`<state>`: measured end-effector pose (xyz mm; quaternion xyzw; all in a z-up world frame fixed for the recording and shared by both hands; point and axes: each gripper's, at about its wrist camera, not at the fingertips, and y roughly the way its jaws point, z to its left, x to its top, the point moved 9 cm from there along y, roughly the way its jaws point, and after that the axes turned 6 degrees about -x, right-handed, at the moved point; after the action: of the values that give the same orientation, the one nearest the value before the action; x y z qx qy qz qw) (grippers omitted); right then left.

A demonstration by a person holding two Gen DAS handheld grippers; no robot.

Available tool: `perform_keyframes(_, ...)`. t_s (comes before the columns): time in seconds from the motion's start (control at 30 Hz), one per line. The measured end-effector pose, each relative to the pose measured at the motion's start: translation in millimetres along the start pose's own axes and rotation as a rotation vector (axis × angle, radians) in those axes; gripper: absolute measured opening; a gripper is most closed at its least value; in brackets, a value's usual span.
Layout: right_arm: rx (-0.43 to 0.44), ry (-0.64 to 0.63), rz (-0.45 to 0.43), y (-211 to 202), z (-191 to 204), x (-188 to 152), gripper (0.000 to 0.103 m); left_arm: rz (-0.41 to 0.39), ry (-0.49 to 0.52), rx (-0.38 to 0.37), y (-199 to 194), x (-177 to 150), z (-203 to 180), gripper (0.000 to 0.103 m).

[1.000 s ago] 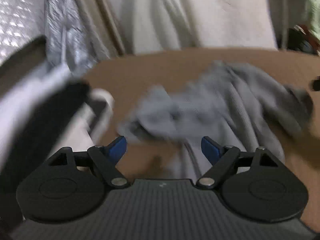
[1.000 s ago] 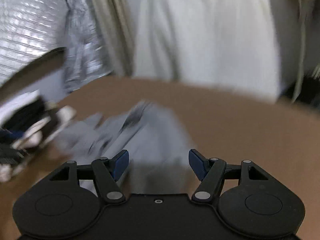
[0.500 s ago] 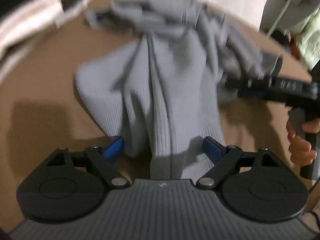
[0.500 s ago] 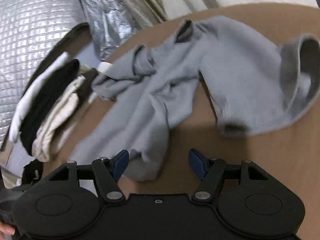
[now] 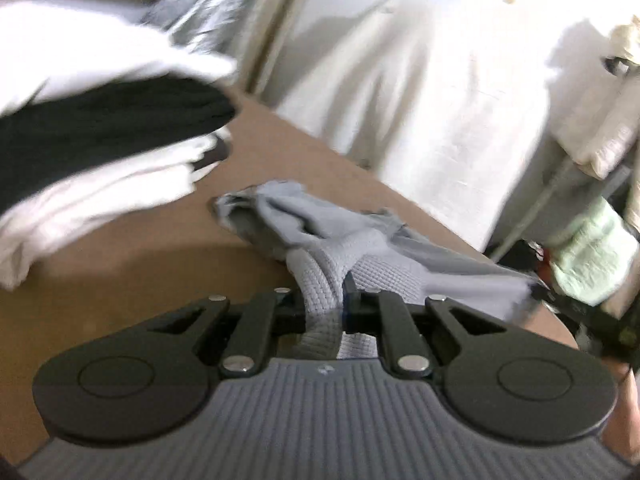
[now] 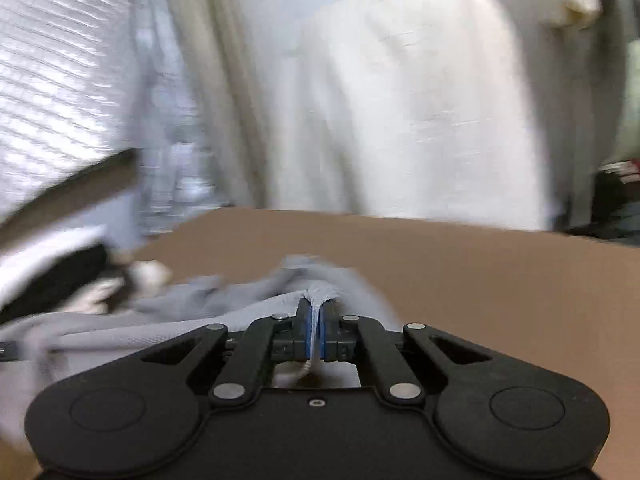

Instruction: Fold clothes

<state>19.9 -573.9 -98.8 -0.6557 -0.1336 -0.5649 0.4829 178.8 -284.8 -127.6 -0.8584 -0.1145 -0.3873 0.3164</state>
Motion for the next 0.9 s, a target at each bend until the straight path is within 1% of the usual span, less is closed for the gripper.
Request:
perform_keyframes(0.03,-0.031,-0.004,0.017,7.1,-6.2,-4.5,0.005,0.039,0.011,0.023,13.0,-9.3,8.7,0.013)
perform_keyframes(0.07,-0.031,-0.001,0.049,19.6,-9.2,-15.8,0.006,0.09,0.01,0.07,27.8,-22.1,21.0,0.013)
perform_keyframes(0.1,-0.021,0.011,0.077,30.5,-12.1,-27.4,0.009,0.155,0.007,0.105,41.8,-37.0,32.6,0.012)
perform_keyframes(0.13,-0.018,0.016,0.115,39.6,-15.5,-38.5,0.012,0.22,0.005,0.142,54.8,-51.6,44.1,0.013)
perform_keyframes(0.2,-0.055,0.046,0.192,43.0,-25.9,-49.7,0.019,0.328,-0.009,0.241,67.6,-74.0,65.0,0.013)
perform_keyframes(0.23,-0.078,0.067,0.227,41.8,-31.3,-53.2,0.024,0.328,-0.002,0.263,67.4,-75.3,67.2,0.013)
perform_keyframes(0.27,-0.101,0.088,0.262,40.4,-36.7,-56.7,0.034,0.324,0.008,0.272,65.0,-72.9,66.1,0.014)
perform_keyframes(0.3,-0.111,0.1,0.279,34.5,-40.2,-58.2,0.045,0.32,0.018,0.281,62.5,-70.5,64.9,0.014)
perform_keyframes(0.33,-0.106,0.103,0.276,23.8,-41.7,-57.6,0.072,0.317,0.029,0.29,60.2,-68.1,64.0,0.015)
perform_keyframes(0.37,-0.088,0.105,0.283,15.1,-39.3,-60.6,0.089,0.316,0.046,0.308,58.6,-65.2,64.9,0.023)
perform_keyframes(0.4,-0.054,0.105,0.302,8.6,-32.7,-67.7,0.09,0.316,0.064,0.326,56.9,-62.2,65.8,0.029)
perform_keyframes(0.43,-0.02,0.106,0.32,1.9,-26.0,-74.7,0.09,0.315,0.081,0.343,55.3,-59.3,66.7,0.044)
perform_keyframes(0.47,0.013,0.106,0.339,-4.8,-19.4,-81.7,0.09,0.316,0.095,0.358,53.8,-57.0,67.7,0.057)
perform_keyframes(0.53,0.122,0.114,0.409,-12.0,5.7,-102.6,0.09,0.355,0.059,0.333,55.0,-66.5,70.5,0.063)
perform_keyframes(0.63,0.262,0.095,0.477,-15.4,54.5,-129.3,0.09,0.413,0.005,0.296,56.4,-80.5,74.3,0.075)
perform_keyframes(0.67,0.291,0.07,0.484,-14.7,70.7,-137.6,0.09,0.432,-0.014,0.283,56.8,-85.0,75.5,0.079)
perform_keyframes(0.7,0.281,0.026,0.471,-8.2,83.5,-144.7,0.09,0.449,-0.03,0.273,57.3,-89.3,76.7,0.08)
perform_keyframes(0.73,0.253,-0.015,0.452,1.8,92.7,-151.4,0.09,0.437,-0.035,0.281,59.4,-90.9,78.1,0.08)
perform_keyframes(0.77,0.224,-0.057,0.433,11.8,102.0,-157.8,0.09,0.424,-0.038,0.289,61.4,-92.3,79.1,0.079)
perform_keyframes(0.8,0.195,-0.103,0.392,21.2,108.7,-161.1,0.091,0.406,-0.01,0.296,62.9,-91.8,76.9,0.073)
perform_keyframes(0.83,0.164,-0.153,0.329,29.6,113.0,-160.7,0.091,0.392,0.035,0.297,62.9,-89.9,72.7,0.044)
perform_keyframes(0.87,0.143,-0.205,0.261,35.5,117.3,-158.4,0.086,0.377,0.076,0.296,62.9,-87.9,68.4,0.002)
perform_keyframes(0.9,0.135,-0.248,0.214,37.7,119.9,-154.6,0.076,0.36,0.079,0.27,61.7,-85.7,64.1,0.004)
